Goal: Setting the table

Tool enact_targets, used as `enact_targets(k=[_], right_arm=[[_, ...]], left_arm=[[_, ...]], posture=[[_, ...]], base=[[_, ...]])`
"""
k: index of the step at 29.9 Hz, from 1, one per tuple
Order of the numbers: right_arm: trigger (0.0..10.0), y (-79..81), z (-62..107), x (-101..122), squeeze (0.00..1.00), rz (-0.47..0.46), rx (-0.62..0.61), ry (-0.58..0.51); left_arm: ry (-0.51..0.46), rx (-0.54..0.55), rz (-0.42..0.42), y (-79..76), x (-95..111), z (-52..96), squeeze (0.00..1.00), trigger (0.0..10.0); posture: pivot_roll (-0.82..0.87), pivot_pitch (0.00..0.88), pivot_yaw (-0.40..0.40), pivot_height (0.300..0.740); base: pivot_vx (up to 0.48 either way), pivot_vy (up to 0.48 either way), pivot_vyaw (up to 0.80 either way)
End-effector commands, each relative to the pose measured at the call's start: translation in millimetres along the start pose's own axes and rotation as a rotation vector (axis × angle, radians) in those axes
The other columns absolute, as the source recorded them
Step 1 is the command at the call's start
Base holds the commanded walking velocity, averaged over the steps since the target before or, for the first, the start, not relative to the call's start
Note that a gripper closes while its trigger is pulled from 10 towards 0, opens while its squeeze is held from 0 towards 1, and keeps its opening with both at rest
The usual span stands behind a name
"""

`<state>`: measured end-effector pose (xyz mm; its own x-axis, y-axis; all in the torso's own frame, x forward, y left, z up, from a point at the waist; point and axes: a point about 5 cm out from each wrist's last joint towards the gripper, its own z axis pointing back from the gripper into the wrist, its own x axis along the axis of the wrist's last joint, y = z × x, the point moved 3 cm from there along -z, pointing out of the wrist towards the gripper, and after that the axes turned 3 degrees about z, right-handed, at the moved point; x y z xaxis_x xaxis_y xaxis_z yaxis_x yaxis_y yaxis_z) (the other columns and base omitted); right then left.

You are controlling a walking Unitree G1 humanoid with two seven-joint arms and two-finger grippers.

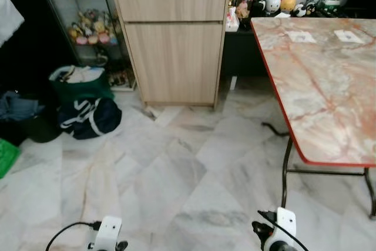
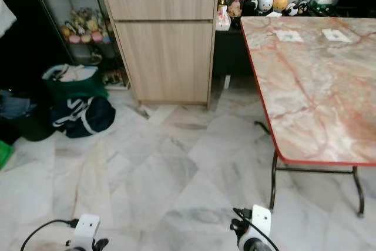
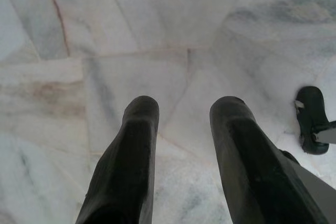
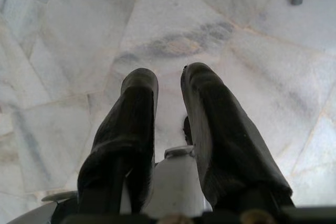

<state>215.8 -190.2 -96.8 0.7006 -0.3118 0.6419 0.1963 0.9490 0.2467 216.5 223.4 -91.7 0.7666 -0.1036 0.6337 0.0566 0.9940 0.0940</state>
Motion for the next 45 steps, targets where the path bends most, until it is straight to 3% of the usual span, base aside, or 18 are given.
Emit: enact_targets(k=[1, 7, 18, 27, 45], right_arm=[[10.0, -1.0, 0.3, -1.1, 0.0, -0.008, -0.003, 0.005], [10.0, 0.3, 0.0, -2.8, 0.0, -0.005, -0.003, 0.016], [10.0, 6.0, -2.2, -0.8, 0.0, 0.002, 0.005, 0.024], [10.0, 0.3, 0.0, -0.8, 0.0, 0.001, 0.001, 0.005], [10.0, 6.8, 0.1, -9.0, 0.0, 0.009, 0.004, 0.02]], left_arm=[[0.018, 0.0, -0.01, -0.7, -7.2, 1.4, 0.0, 10.0], [0.02, 0.002, -0.016, 0.1, -8.3, 1.8, 0.0, 10.0], [0.016, 0.002, -0.02, 0.1, -7.1, 1.5, 0.0, 10.0], [0.012, 0.002, -0.023, -1.4, -5.6, 1.0, 0.0, 10.0], [0.01, -0.004, -0.018, -2.2, -4.9, 0.8, 0.0, 10.0]], posture=[[-0.06, 0.054, 0.031, 0.74], [-0.06, 0.054, 0.033, 0.74], [-0.06, 0.052, 0.034, 0.74], [-0.06, 0.05, 0.032, 0.74], [-0.06, 0.051, 0.041, 0.74]], base=[[0.0, -0.285, 0.0], [0.0, -0.324, 0.0], [0.0, -0.348, -0.76], [0.0, -0.346, 0.0], [0.0, -0.464, 0.0]])
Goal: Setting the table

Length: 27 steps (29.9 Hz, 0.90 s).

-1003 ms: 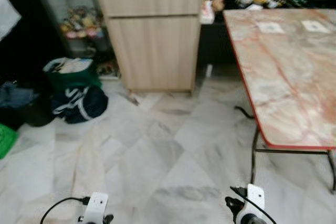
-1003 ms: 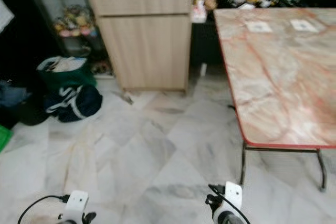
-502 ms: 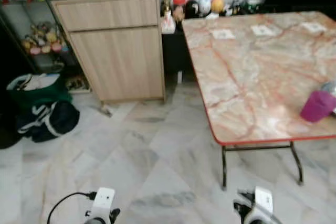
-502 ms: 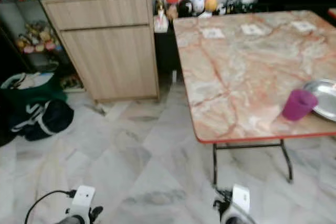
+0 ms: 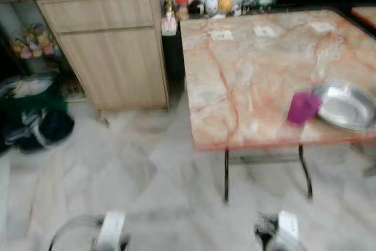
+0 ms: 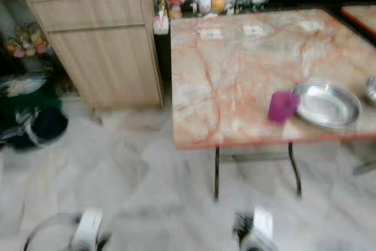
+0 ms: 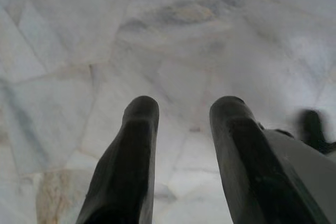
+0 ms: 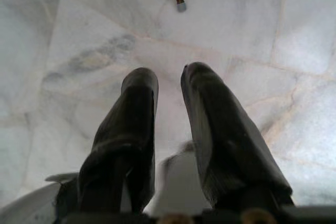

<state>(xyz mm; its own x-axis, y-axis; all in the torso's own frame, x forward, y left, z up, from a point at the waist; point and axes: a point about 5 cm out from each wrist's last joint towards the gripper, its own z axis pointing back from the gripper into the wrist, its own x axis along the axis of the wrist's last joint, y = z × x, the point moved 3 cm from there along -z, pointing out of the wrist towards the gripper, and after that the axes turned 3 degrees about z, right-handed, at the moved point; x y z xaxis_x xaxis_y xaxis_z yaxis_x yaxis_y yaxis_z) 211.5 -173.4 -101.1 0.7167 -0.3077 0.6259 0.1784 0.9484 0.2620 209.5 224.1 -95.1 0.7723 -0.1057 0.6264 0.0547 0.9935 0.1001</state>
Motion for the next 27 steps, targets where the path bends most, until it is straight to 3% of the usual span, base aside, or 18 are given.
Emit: enact_targets(k=[1, 16, 26, 27], right_arm=[[10.0, -7.3, 1.2, 2.0, 0.0, 0.006, -0.019, -0.004], [10.0, -9.0, 1.4, 3.5, 0.0, 0.021, -0.023, -0.006], [10.0, -7.7, -0.9, 16.0, 0.0, 0.062, -0.02, -0.038], [10.0, -10.5, -0.9, 21.1, 0.0, 0.103, -0.048, -0.058]], left_arm=[[0.001, -0.01, -0.015, -2.1, 2.8, -1.0, 0.0, 10.0], [0.001, -0.008, -0.002, -2.6, 2.2, -1.0, 0.0, 10.0], [0.005, -0.014, 0.008, -4.6, 0.1, -0.8, 0.0, 10.0], [0.005, -0.014, 0.008, -4.7, -0.2, -0.7, 0.0, 10.0]], posture=[[-0.06, 0.051, 0.041, 0.74], [-0.06, 0.049, 0.036, 0.74], [-0.07, 0.029, 0.032, 0.74], [-0.07, 0.025, 0.032, 0.74]], base=[[0.0, -0.48, 0.0], [0.0, -0.472, 0.0], [0.0, 0.0, 0.0], [0.0, 0.0, 0.0]])
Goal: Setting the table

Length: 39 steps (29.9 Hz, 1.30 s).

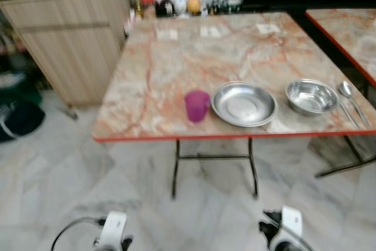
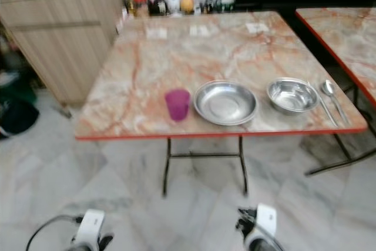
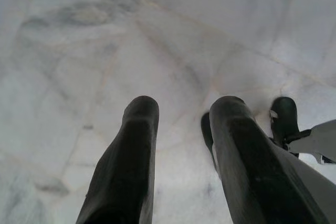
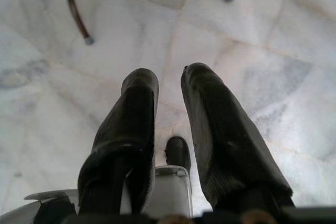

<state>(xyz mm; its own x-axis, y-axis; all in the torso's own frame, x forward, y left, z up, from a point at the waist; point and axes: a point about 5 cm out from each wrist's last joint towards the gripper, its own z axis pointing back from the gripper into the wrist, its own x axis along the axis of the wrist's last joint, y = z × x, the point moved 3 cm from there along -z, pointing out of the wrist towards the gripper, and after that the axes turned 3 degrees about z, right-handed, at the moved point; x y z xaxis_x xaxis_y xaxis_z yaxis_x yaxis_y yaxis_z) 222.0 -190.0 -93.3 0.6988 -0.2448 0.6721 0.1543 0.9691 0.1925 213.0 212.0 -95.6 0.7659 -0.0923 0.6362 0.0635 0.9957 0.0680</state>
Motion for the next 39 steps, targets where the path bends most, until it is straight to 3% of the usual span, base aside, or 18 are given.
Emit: enact_targets(k=[1, 5, 7, 15, 20, 25, 26, 27, 28, 31, 34, 37, 38, 39], right_arm=[[10.0, -1.9, -1.0, 8.3, 0.0, 0.076, -0.044, -0.037], [10.0, -2.6, -1.6, 20.9, 0.0, 0.082, -0.065, -0.104], [10.0, 0.9, -1.4, 37.4, 0.0, 0.099, -0.054, -0.202], [10.0, 13.8, 5.9, 65.2, 0.0, 0.124, 0.001, -0.423], [10.0, 7.7, 19.4, 74.5, 0.0, 0.108, -0.027, -0.563], [10.0, 5.9, 44.4, 92.9, 0.0, 0.128, -0.062, -0.73], [10.0, 4.8, 49.5, 97.6, 0.76, 0.12, -0.078, -0.76], [10.0, 3.8, 53.1, 101.2, 0.76, 0.108, -0.089, -0.781], [10.0, 3.8, 57.3, 106.0, 1.0, 0.098, -0.097, -0.806], [10.0, 4.7, 63.1, 115.2, 1.0, 0.099, -0.107, -0.844], [10.0, 9.0, 71.5, 149.1, 1.0, 0.065, -0.115, -0.924], [10.0, 11.9, 72.6, 158.7, 1.0, 0.051, -0.116, -0.935], [10.0, 15.6, 72.3, 164.2, 0.0, 0.053, -0.114, -0.938], [10.0, 21.1, 71.4, 170.4, 0.0, 0.054, -0.105, -0.942]], left_arm=[[0.016, 0.016, -0.006, 7.2, -4.0, 1.7, 0.0, 10.0], [0.015, 0.019, -0.005, 7.8, -4.7, 2.0, 0.0, 10.0], [0.016, 0.021, -0.007, 8.4, -6.1, 2.5, 0.0, 10.0], [0.016, 0.019, -0.013, 7.9, -7.7, 2.9, 0.0, 10.0], [0.017, 0.017, -0.014, 7.6, -8.7, 3.2, 0.0, 10.0], [0.019, 0.017, -0.019, 7.7, -9.9, 3.6, 0.0, 10.0], [0.019, 0.018, -0.02, 7.9, -10.1, 3.7, 0.0, 10.0], [0.019, 0.019, -0.02, 8.0, -10.1, 3.7, 0.0, 10.0], [0.018, 0.02, -0.022, 8.3, -10.0, 3.7, 0.0, 10.0], [0.017, 0.02, -0.023, 8.5, -9.4, 3.6, 0.0, 10.0], [0.0, 0.024, -0.012, 10.2, -2.8, 2.4, 0.0, 10.0], [-0.002, 0.027, -0.009, 10.5, -1.8, 2.2, 0.0, 10.0], [-0.003, 0.03, -0.007, 10.6, -1.4, 2.1, 0.0, 10.0], [-0.006, 0.034, -0.003, 10.5, -0.9, 2.0, 0.0, 10.0]], posture=[[-0.07, 0.025, 0.032, 0.74], [-0.08, 0.013, 0.028, 0.74], [-0.08, 0.004, 0.026, 0.74], [-0.09, 0.0, 0.018, 0.74], [-0.09, 0.0, 0.016, 0.74], [-0.09, 0.0, 0.014, 0.74], [-0.09, 0.0, 0.012, 0.74], [-0.09, 0.0, 0.012, 0.74], [-0.09, 0.0, 0.013, 0.74], [-0.09, 0.0, 0.014, 0.74], [-0.1, 0.015, 0.015, 0.74], [-0.1, 0.025, 0.015, 0.74], [-0.09, 0.03, 0.016, 0.74], [-0.09, 0.035, 0.016, 0.74]], base=[[0.0, 0.0, 0.0], [0.0, 0.0, 0.0], [0.0, 0.0, 0.0], [0.0, 0.0, 0.0], [0.0, 0.0, 0.0], [0.0, 0.0, 0.0], [0.0, 0.0, 0.0], [0.0, 0.0, 0.0], [0.0, 0.0, 0.0], [0.0, 0.0, 0.0], [0.0, 0.0, 0.0], [0.0, 0.0, 0.0], [0.0, 0.0, 0.0], [0.0, 0.0, 0.0]])
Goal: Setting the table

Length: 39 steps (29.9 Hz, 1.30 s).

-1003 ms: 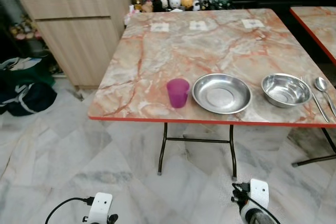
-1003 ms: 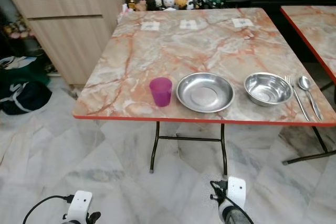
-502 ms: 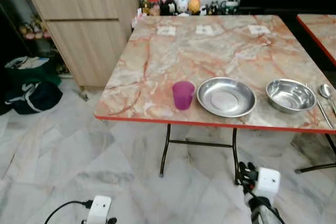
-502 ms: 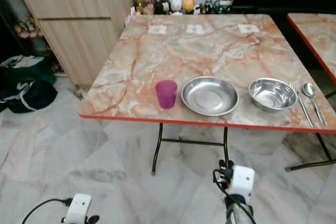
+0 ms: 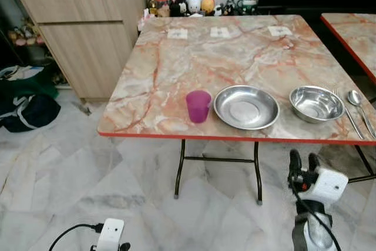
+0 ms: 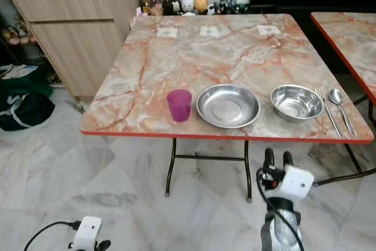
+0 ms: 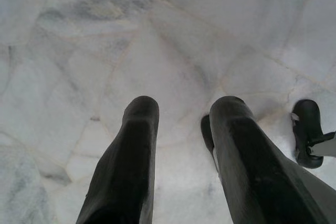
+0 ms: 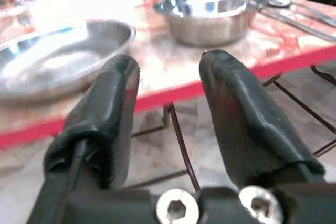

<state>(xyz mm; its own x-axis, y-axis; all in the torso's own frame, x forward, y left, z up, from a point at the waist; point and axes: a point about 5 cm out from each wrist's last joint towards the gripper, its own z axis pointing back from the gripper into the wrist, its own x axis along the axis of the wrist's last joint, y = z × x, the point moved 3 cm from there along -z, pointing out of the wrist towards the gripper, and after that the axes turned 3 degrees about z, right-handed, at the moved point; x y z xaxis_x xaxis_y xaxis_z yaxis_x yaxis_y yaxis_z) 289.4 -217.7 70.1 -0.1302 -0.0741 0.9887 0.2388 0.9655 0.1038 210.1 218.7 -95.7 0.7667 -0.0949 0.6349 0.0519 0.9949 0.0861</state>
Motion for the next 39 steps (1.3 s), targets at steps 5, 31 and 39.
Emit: enact_targets(k=[5, 31, 39], right_arm=[[10.0, 17.8, -10.5, 11.7, 0.0, -0.019, 0.037, -0.017], [10.0, 15.7, -12.5, 10.2, 0.0, -0.016, 0.066, 0.01], [10.0, 18.2, -1.7, 19.4, 0.0, -0.023, 0.131, -0.025]], left_arm=[[-0.012, 0.018, 0.004, 4.0, 1.4, 0.5, 0.0, 10.0], [-0.013, 0.035, 0.012, 5.1, -3.1, 1.9, 0.0, 10.0], [-0.014, 0.046, 0.014, 7.2, -4.4, 2.6, 0.0, 10.0]], posture=[[-0.08, 0.044, 0.016, 0.74], [-0.07, 0.06, 0.008, 0.74], [-0.07, 0.066, 0.005, 0.74]], base=[[0.0, 0.0, 0.0], [0.304, 0.0, 0.0], [0.0, 0.0, 0.0]])
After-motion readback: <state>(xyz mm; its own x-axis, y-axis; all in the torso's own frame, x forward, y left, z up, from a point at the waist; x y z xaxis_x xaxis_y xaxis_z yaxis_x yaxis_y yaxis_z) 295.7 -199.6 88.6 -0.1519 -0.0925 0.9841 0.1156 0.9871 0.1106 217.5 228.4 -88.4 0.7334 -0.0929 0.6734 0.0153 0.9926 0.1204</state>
